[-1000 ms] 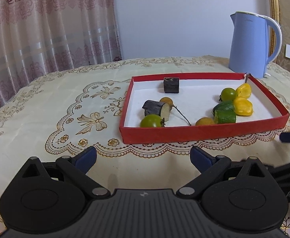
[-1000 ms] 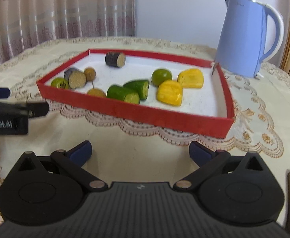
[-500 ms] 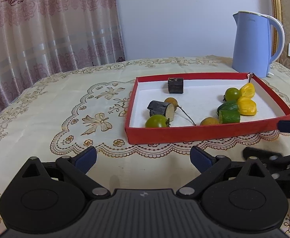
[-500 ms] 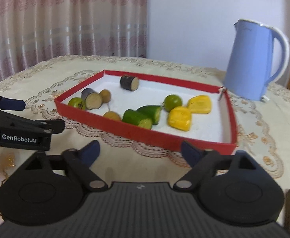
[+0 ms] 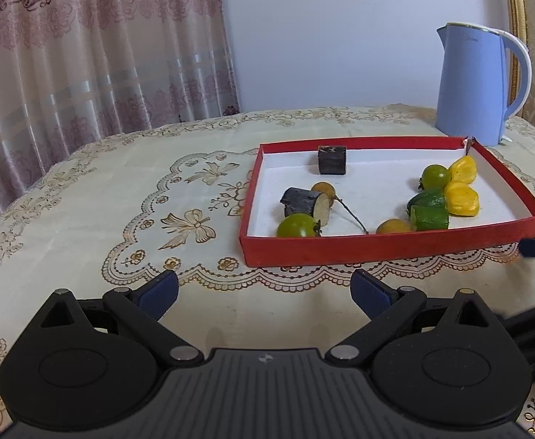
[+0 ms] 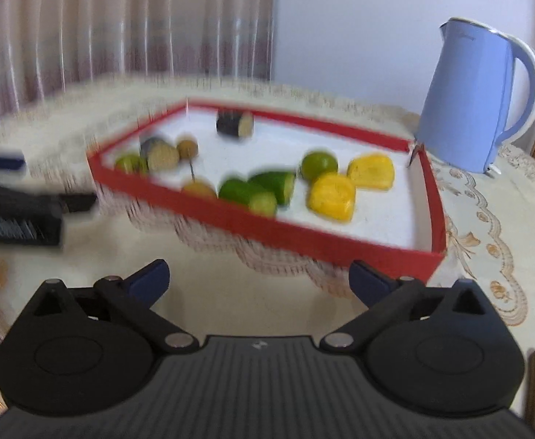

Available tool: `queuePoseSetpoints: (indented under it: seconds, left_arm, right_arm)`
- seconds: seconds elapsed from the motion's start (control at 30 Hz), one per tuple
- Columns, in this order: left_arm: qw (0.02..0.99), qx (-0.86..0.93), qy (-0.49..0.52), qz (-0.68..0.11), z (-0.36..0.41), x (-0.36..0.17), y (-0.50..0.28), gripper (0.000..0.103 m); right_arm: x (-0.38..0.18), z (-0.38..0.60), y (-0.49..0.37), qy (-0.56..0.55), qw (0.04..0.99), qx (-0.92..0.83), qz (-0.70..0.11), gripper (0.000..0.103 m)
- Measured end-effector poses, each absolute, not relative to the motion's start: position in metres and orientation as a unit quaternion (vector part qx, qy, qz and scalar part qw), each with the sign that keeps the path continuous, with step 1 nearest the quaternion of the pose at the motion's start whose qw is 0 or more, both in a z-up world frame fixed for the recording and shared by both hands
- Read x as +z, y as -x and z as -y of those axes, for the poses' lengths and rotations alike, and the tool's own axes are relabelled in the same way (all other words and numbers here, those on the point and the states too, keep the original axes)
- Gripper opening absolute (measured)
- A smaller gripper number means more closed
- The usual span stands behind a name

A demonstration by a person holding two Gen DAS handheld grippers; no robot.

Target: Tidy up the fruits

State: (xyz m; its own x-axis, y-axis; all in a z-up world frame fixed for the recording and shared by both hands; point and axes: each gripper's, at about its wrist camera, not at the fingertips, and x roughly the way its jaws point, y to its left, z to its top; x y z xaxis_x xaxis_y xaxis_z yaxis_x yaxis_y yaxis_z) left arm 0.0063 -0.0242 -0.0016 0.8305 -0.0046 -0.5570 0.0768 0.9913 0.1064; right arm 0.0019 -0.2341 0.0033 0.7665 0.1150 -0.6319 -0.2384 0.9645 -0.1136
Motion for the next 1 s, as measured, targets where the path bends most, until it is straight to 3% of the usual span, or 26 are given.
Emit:
queuePoseSetpoints:
  seconds: [0.37, 1.0]
  left_arm:
    - [0.952, -0.036, -0.058, -0.298, 0.024, -0.005, -0.006, 0.101]
    - [0.948, -0.042, -0.044, -0.314, 0.017, -0.007, -0.010, 0.101]
  right_arm:
    - [0.002, 0.252, -0.007, 0.037, 0.932, 0.112, -0.342, 0.103]
    - [0.002, 0.248, -0.007, 0.053, 0.931, 0.107, -0.344, 0.103]
